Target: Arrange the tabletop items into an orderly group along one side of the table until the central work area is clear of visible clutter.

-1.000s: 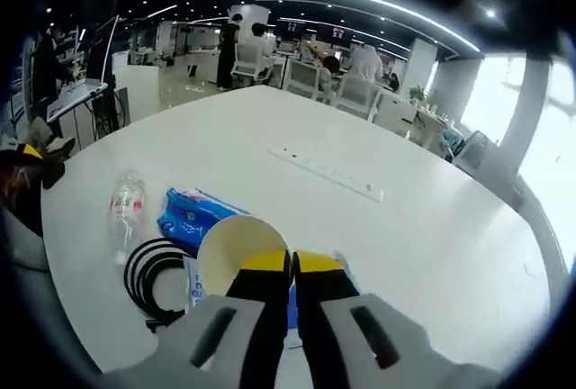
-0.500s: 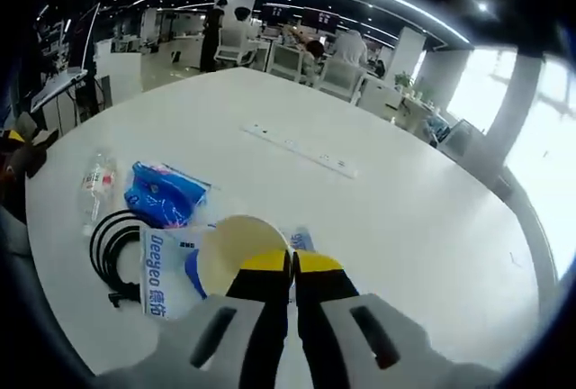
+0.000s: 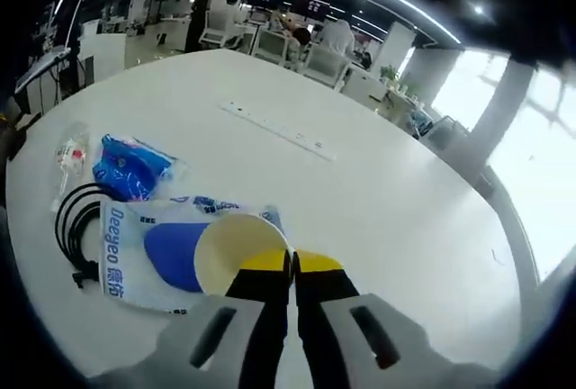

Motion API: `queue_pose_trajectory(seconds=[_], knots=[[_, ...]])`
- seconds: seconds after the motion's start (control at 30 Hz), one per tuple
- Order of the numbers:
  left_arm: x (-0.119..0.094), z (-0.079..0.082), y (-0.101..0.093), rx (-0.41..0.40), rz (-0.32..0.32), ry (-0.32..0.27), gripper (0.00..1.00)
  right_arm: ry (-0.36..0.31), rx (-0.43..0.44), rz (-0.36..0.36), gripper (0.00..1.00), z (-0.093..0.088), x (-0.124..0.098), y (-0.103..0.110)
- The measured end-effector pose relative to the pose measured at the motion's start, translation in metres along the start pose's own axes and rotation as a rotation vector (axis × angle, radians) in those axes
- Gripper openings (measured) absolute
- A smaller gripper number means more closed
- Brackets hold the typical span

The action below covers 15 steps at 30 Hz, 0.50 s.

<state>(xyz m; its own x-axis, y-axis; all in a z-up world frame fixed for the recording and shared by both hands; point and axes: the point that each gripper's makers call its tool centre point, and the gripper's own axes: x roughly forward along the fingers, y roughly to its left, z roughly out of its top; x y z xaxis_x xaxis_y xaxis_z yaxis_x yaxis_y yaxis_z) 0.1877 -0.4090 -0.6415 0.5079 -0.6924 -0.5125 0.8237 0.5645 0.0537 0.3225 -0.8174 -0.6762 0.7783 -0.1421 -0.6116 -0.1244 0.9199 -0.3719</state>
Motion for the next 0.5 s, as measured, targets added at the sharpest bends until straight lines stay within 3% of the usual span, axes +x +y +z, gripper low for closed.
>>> queue_pose_trajectory(seconds=[0.07,0.5], knots=[[0.000,0.000,0.000,-0.002,0.001,0.001,0.94,0.005,-0.030,-0.003,0.01,0.000,0.002,0.002],[0.000,-0.002,0.001,0.000,0.007,0.005,0.93,-0.014,-0.022,0.045,0.05,0.006,0.005,0.022]])
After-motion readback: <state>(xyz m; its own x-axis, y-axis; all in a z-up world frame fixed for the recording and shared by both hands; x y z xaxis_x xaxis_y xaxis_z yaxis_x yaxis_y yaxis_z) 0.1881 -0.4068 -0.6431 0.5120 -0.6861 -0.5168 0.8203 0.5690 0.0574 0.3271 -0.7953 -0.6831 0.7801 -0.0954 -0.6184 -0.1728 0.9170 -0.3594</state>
